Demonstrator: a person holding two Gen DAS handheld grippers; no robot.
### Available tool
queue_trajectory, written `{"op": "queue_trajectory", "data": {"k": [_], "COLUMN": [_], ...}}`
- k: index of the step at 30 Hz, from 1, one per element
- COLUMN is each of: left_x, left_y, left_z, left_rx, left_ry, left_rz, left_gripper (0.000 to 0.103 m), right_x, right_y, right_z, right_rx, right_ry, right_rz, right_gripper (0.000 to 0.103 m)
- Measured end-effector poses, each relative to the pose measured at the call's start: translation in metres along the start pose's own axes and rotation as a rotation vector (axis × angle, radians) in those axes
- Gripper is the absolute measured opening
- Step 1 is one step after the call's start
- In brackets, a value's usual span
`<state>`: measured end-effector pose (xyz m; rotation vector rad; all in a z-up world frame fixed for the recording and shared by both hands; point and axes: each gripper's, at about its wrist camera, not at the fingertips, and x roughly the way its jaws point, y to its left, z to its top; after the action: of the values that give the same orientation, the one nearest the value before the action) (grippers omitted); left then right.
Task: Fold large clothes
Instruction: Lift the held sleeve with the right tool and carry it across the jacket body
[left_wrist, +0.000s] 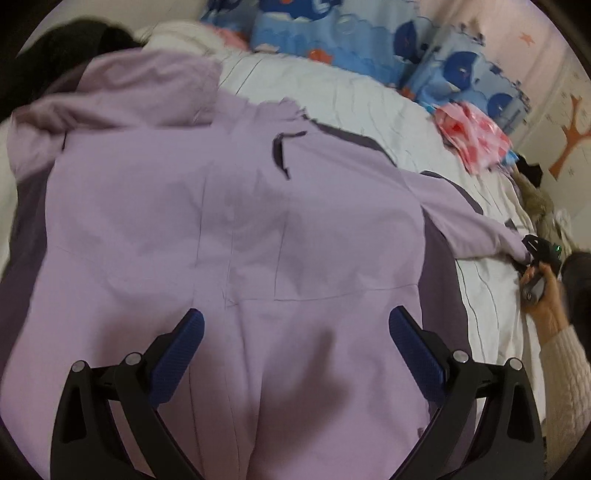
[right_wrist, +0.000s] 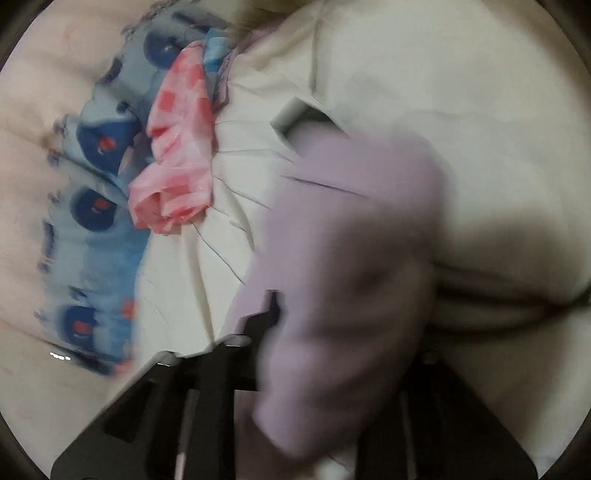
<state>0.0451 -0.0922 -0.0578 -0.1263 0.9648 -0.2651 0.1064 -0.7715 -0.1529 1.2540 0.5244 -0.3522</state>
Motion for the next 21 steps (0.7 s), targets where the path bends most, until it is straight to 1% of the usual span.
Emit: {"op": "queue_trajectory", "data": {"k": [1,2,3,4,5,6,7,8,9,10,11,13,14,15,16,18,19,20,21], "left_x": [-0.003,-0.007,-0.010,-0.012,-0.014,-0.017,-0.020,-0.022,-0.030,-0.036,-0.046,-0.059,-0.065,-0.073,-0.079,-0.086,-0.090,-0.093,-0.096], "left_y": [-0.001,-0.001,0.001,0.003,0.004,0.005,0.006,0.005,0.006,0.007,0.011,0.019,0.025,0.035,0.045,0.064,0.077,0.093,0.105], "left_z": [0.000,0.000,0.000,0.000,0.001,0.001,0.001,0.004,0.005,0.005,0.006,0.008,0.009,0.010,0.010,0.012,0.014,0.016,0.017], "left_rx": [0.015,0.022,0.019,0.009,0.000,-0.004,-0.004,0.000,0.012,0.021,0.028,0.032,0.036,0.043,0.051,0.063,0.062,0.052,0.035], "left_ry": [-0.012,-0.022,-0.026,-0.026,-0.025,-0.026,-0.029,-0.035,-0.051,-0.066,-0.088,-0.113,-0.121,-0.135,-0.146,-0.160,-0.164,-0.165,-0.167], "left_rz": [0.005,0.005,-0.001,-0.010,-0.018,-0.023,-0.028,-0.026,-0.018,-0.007,0.009,0.032,0.047,0.073,0.105,0.167,0.209,0.248,0.270], "left_gripper": [0.096,0.096,0.096,0.096,0.096,0.096,0.096,0.096,0.096,0.096,0.096,0.096,0.096,0.096,0.096,0.096,0.096,0.096,0.096], "right_x": [-0.006,-0.010,-0.016,-0.020,-0.023,-0.024,-0.017,-0.013,-0.009,-0.008,-0.010,-0.013,-0.019,-0.027,-0.037,-0.053,-0.062,-0.066,-0.071], "right_y": [-0.005,-0.005,-0.003,0.000,0.004,0.003,0.003,0.013,0.017,0.019,0.020,0.037,0.050,0.076,0.091,0.137,0.167,0.189,0.223], "right_z": [-0.001,-0.001,-0.001,0.000,0.004,0.008,0.015,0.014,0.018,0.018,0.016,0.015,0.011,0.008,-0.003,-0.021,-0.035,-0.044,-0.063], "right_rx": [-0.033,-0.050,-0.070,-0.086,-0.096,-0.094,-0.076,-0.070,-0.079,-0.088,-0.082,-0.126,-0.176,-0.252,-0.309,-0.413,-0.469,-0.506,-0.556], "right_ry": [0.011,0.020,0.035,0.045,0.057,0.072,0.110,0.119,0.115,0.110,0.109,0.076,0.053,0.016,-0.006,-0.037,-0.049,-0.054,-0.050], "right_rz": [0.091,0.128,0.184,0.221,0.230,0.228,0.208,0.194,0.138,0.093,0.065,0.052,0.052,0.062,0.079,0.129,0.175,0.209,0.272], "right_gripper": [0.036,0.054,0.069,0.075,0.077,0.077,0.076,0.062,0.022,0.013,0.011,0.009,0.009,0.009,0.009,0.009,0.009,0.009,0.009]}}
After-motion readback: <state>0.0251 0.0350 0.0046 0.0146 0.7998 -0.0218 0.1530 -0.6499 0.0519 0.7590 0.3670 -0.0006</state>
